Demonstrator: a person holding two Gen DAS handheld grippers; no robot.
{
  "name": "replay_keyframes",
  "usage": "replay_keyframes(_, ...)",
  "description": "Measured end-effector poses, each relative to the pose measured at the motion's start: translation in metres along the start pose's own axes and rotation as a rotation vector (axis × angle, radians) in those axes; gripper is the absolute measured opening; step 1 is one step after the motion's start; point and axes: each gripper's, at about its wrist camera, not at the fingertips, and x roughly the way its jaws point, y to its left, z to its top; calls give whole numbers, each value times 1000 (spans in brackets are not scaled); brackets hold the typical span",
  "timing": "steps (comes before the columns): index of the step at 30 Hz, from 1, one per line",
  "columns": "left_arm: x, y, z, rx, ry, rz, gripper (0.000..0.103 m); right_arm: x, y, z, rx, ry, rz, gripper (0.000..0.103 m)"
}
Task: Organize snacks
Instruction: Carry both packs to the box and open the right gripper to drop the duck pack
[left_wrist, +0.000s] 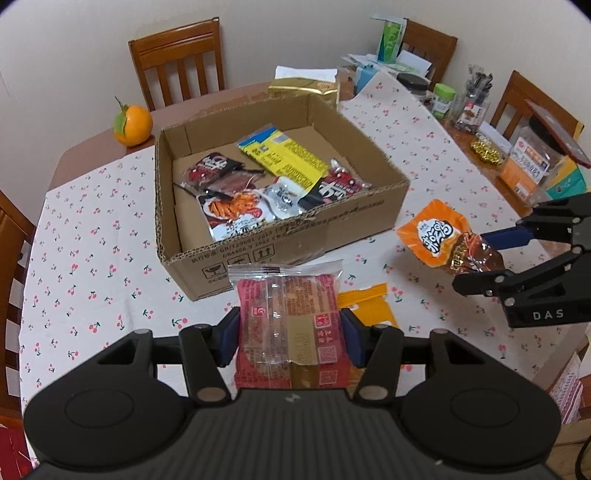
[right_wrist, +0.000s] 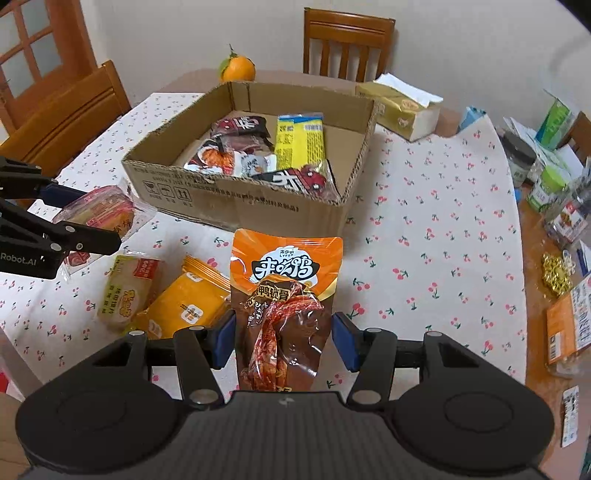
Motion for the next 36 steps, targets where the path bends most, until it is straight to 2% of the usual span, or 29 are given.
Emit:
replay_keyframes(10,-27,-2,-2,-23,-63,3,55,-25,3,24,-40,-74,32,60)
replay_keyframes(18,-41,4,-5,-58,-101,30,55,-21,3,61,-69,-124,52,60)
replay_keyframes(25,-43,18,-6,-89,-107,60,55,8,-1,101,-70,-138,49,60)
replay_keyframes(36,-34,47,3,-123,-97,101,55,78,-19,165,-53,-125,-38,60)
